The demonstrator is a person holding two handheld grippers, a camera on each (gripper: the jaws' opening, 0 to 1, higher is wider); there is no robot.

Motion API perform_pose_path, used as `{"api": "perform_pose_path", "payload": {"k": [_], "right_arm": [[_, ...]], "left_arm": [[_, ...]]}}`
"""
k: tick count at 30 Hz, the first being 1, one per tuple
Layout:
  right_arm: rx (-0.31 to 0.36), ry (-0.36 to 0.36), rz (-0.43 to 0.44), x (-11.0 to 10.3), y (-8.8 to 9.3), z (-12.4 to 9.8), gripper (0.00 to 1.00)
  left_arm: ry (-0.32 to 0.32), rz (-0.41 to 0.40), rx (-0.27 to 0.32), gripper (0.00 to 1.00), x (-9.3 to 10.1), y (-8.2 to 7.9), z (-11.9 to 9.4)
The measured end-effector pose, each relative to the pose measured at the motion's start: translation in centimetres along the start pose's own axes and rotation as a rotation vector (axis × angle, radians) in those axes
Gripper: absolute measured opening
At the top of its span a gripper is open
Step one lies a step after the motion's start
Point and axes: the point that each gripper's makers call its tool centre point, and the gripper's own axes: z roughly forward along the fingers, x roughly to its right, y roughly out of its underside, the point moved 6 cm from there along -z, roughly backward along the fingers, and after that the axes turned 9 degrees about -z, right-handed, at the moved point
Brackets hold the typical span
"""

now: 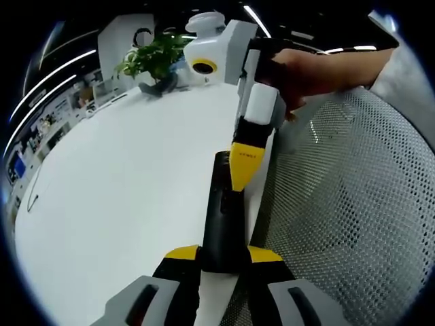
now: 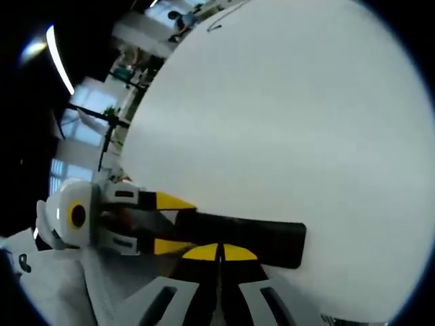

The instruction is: Press the specified remote control buttons in sequence, fully releasing each button before pressing the next.

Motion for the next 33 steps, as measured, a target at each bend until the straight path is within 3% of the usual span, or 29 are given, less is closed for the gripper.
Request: {"api": "perform_pose_path", "payload": {"k": [28,33], "right_arm": [[-0.019,-0.001,-0.011,0.03,0.02,0.17,0.00],[0.032,-0.026,-0.011,-0.26,-0.59,-0.07,0.00]], "left_arm": [[0.000,-0.001,0.006,0.25,0.05,0.01,-0.06],[0.001,0.002,0.008,0.24,0.05,0.04,-0.04]]}}
